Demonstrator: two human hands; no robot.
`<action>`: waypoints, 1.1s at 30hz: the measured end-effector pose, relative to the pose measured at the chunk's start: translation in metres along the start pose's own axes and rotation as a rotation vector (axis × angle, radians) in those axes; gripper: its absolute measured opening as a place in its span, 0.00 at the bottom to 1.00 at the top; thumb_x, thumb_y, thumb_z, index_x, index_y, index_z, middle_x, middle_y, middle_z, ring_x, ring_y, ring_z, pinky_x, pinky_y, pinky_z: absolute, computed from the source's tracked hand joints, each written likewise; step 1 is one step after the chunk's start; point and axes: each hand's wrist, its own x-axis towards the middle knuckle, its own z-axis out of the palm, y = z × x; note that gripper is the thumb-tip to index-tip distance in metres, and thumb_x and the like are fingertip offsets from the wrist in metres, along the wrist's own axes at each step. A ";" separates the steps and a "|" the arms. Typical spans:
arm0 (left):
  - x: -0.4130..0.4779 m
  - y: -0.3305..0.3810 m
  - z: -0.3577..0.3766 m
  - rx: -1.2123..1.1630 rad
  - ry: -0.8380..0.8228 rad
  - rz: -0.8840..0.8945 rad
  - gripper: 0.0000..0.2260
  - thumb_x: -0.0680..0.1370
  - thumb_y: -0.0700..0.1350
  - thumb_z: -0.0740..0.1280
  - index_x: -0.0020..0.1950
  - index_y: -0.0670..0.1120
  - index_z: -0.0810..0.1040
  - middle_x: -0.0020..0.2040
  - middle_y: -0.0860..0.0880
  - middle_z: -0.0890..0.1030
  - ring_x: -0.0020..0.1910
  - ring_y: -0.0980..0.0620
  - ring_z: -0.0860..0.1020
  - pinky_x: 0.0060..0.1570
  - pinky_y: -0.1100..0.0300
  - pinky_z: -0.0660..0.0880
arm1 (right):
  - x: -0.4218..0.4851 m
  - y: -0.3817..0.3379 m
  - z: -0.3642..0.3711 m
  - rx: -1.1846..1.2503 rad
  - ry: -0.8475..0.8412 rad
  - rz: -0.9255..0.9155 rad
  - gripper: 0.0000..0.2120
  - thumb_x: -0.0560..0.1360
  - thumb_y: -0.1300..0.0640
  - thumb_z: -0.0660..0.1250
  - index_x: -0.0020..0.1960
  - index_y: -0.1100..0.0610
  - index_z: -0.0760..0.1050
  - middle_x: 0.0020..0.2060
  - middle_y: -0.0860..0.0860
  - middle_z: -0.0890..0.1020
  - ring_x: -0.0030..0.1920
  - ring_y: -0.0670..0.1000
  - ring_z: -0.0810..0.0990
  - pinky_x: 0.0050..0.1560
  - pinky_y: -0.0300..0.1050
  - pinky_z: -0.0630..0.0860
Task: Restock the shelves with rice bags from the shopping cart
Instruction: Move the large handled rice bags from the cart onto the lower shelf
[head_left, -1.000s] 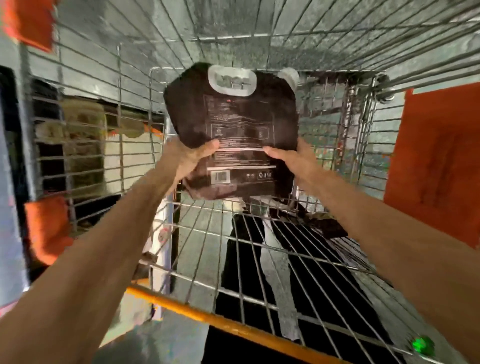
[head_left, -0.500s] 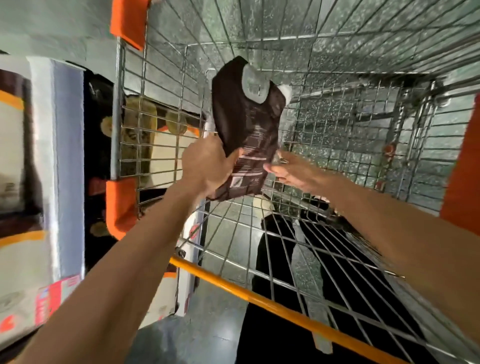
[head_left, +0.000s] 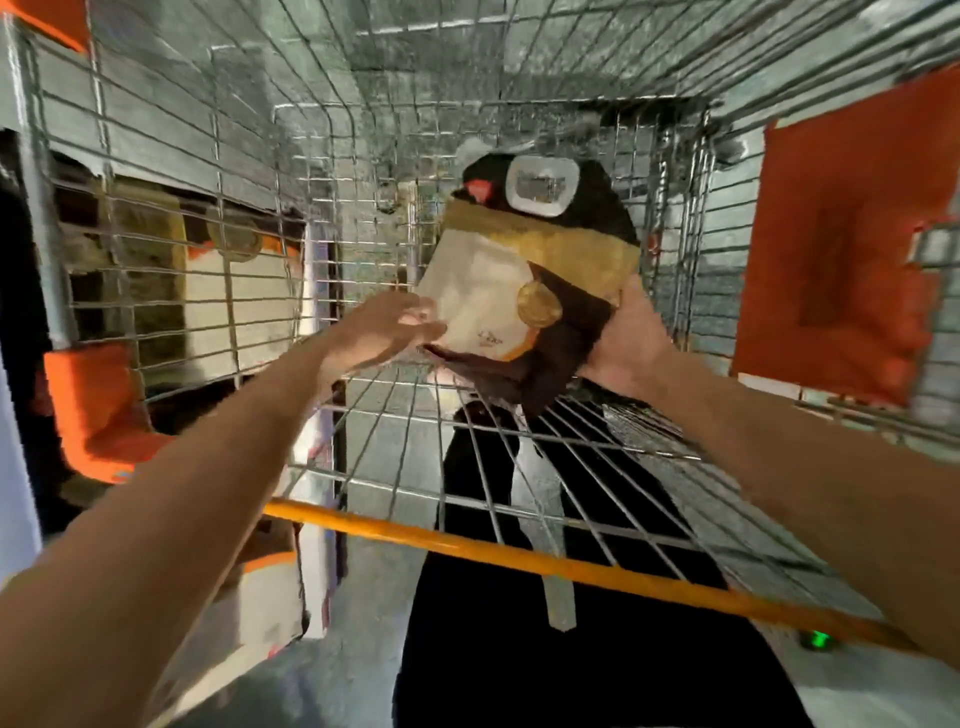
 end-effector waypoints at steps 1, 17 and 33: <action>0.004 -0.003 -0.001 0.033 -0.001 -0.015 0.22 0.80 0.47 0.66 0.73 0.43 0.71 0.72 0.44 0.72 0.70 0.47 0.71 0.69 0.53 0.62 | 0.000 0.000 -0.010 0.041 0.024 -0.018 0.33 0.79 0.34 0.46 0.69 0.56 0.71 0.57 0.56 0.82 0.56 0.56 0.82 0.51 0.52 0.81; 0.079 0.006 0.027 -0.235 0.163 -0.284 0.57 0.53 0.77 0.73 0.67 0.36 0.70 0.67 0.35 0.74 0.65 0.35 0.74 0.67 0.43 0.70 | 0.046 0.002 -0.061 -0.097 0.334 0.013 0.25 0.75 0.37 0.65 0.59 0.55 0.81 0.53 0.54 0.85 0.54 0.54 0.84 0.55 0.52 0.80; 0.103 -0.009 0.041 -0.503 0.227 -0.352 0.59 0.52 0.84 0.63 0.71 0.46 0.73 0.68 0.41 0.77 0.66 0.39 0.75 0.69 0.36 0.67 | 0.059 -0.002 -0.072 -0.244 0.484 0.070 0.35 0.56 0.35 0.80 0.58 0.50 0.81 0.52 0.50 0.85 0.54 0.53 0.84 0.59 0.56 0.78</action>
